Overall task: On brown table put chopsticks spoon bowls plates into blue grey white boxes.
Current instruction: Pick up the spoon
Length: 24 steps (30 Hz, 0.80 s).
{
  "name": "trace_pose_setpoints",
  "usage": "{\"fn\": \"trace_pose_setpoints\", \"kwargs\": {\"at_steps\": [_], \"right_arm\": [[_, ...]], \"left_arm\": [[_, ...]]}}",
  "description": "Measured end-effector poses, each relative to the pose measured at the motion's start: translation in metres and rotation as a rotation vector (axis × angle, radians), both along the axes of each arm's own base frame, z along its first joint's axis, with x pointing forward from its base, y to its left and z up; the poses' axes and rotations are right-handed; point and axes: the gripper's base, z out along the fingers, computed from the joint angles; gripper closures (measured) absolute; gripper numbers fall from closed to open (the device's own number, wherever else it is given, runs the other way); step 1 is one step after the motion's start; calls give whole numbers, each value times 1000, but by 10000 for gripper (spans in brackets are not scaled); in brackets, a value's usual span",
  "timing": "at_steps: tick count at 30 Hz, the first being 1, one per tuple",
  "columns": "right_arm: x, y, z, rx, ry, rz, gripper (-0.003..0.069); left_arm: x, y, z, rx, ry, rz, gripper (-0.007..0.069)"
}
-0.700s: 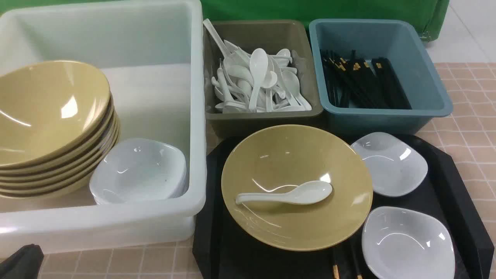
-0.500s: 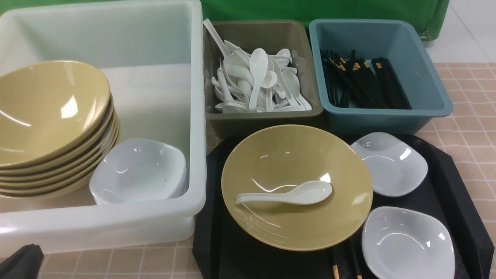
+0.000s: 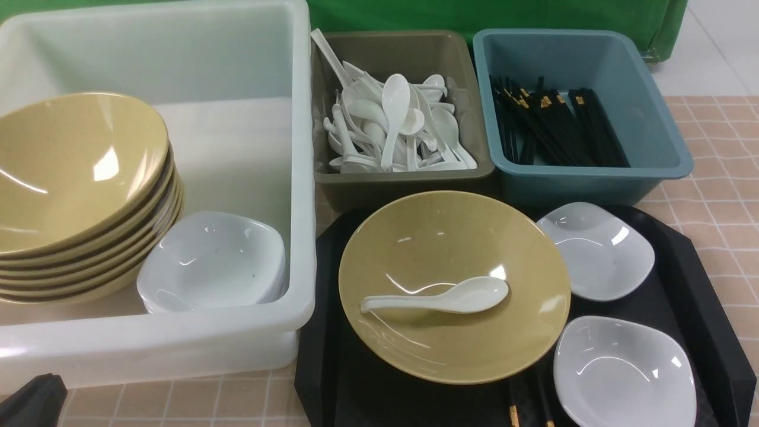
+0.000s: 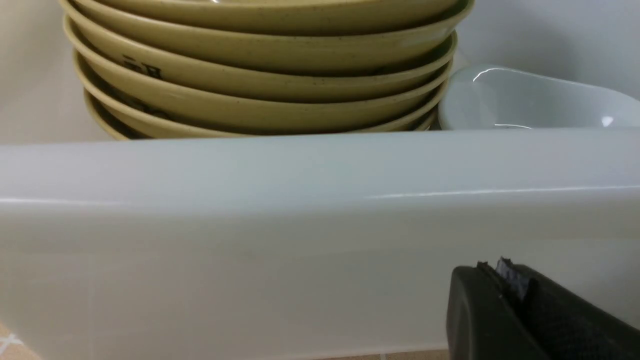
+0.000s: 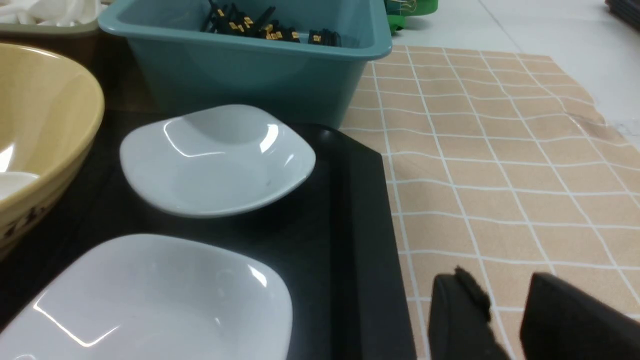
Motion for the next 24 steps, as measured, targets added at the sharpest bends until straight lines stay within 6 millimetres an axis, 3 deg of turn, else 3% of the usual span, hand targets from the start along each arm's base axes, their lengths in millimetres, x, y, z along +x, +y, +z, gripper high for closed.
{"fn": "trace_pose_setpoints", "kwargs": {"at_steps": [17, 20, 24], "right_arm": [[0, 0, 1, 0, -6, 0, 423], [1, 0, 3, -3, -44, -3, 423], [3, -2, 26, -23, -303, -18, 423]], "left_arm": [[3, 0, 10, 10, -128, 3, 620], [3, 0, 12, 10, -143, 3, 620], [3, 1, 28, 8, -320, 5, 620]]}}
